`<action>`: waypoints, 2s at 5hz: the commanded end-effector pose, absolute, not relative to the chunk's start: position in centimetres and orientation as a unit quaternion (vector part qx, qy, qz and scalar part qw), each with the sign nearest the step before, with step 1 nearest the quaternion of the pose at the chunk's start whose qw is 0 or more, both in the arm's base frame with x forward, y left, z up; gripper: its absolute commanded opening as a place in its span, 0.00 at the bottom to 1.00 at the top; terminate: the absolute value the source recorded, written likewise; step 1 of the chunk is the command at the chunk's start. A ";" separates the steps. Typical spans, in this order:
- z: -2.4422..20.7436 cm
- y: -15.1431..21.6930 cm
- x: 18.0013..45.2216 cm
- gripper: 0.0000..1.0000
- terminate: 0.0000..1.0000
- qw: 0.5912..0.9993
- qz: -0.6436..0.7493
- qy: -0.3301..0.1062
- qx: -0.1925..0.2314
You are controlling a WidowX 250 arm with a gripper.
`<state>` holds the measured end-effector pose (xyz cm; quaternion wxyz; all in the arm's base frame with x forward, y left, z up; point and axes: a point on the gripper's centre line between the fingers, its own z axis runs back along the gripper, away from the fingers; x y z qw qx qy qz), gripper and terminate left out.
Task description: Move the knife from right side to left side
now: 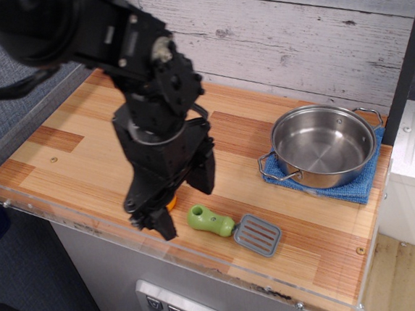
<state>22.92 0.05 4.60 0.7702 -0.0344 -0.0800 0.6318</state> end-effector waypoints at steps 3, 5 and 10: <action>2.4 -1.6 25.3 1.00 0.00 0.770 0.631 -0.089 -0.042; 2.1 -1.8 25.1 0.00 0.00 0.768 0.633 -0.090 -0.023; 8.4 -2.4 25.7 0.00 0.00 0.772 0.618 -0.137 -0.068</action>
